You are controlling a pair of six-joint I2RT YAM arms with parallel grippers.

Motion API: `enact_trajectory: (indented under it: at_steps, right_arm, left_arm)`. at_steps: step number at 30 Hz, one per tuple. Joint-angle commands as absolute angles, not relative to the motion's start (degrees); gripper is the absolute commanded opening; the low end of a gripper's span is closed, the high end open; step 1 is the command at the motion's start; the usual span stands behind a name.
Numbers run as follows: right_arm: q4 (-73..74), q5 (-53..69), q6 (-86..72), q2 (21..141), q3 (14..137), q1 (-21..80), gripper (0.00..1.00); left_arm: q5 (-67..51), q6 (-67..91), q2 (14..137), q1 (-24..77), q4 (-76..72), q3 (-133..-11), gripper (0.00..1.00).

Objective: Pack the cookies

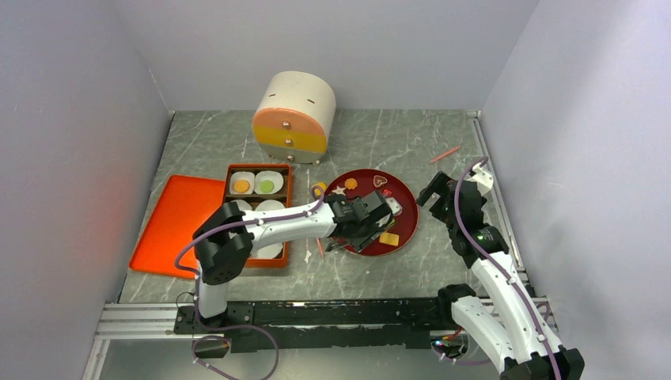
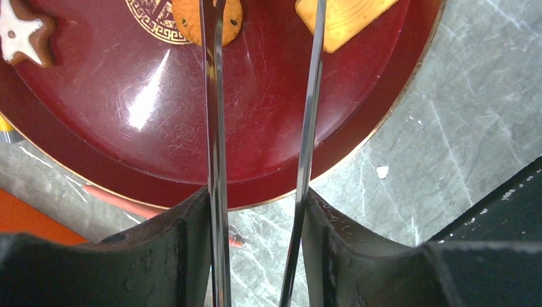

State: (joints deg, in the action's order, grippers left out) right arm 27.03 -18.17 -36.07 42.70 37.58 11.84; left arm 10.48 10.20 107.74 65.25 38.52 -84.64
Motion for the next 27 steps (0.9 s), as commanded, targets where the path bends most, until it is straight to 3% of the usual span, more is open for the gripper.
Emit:
enact_trajectory:
  at_steps: [1,22,27]
  right_arm:
    - [26.89,-20.04,-35.22,41.97,38.50,11.90,1.00]
    - [25.07,-19.42,-35.42,43.86,38.80,11.89,1.00]
    - [25.38,-19.53,-35.43,43.95,39.09,11.89,1.00]
  left_arm:
    - [11.47,10.17,108.70,65.86,38.19,-86.92,0.52]
    - [19.14,9.41,112.70,69.52,44.14,-90.59,0.51]
    - [20.45,9.46,113.89,69.52,45.07,-91.52,0.46]
